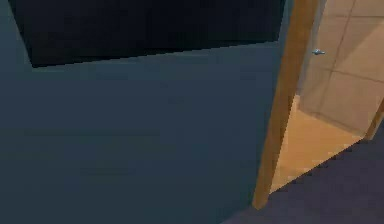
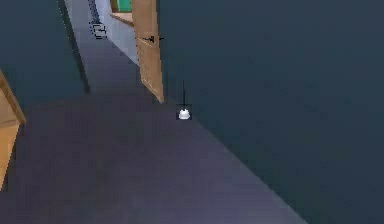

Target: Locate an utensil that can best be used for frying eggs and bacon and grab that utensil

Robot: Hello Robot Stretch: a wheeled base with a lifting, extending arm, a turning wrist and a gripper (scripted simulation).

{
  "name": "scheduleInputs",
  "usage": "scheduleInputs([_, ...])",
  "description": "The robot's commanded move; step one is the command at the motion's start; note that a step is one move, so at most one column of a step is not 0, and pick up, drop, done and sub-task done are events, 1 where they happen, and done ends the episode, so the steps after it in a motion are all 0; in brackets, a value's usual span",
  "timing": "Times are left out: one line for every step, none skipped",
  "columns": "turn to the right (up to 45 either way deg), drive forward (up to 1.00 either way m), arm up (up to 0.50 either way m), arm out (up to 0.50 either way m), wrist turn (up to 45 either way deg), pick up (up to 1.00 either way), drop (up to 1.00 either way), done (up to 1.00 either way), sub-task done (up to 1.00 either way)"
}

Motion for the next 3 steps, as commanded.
scheduleInputs([45.0, 0.0, 0.0, 0.0, 0.0, 0.0, 0.0, 0.0, 0.0])
scheduleInputs([0.0, 0.15, 0.0, 0.0, 0.0, 0.0, 0.0, 0.0, 0.0])
scheduleInputs([21.0, 0.0, 0.0, 0.0, 0.0, 0.0, 0.0, 0.0, 0.0])
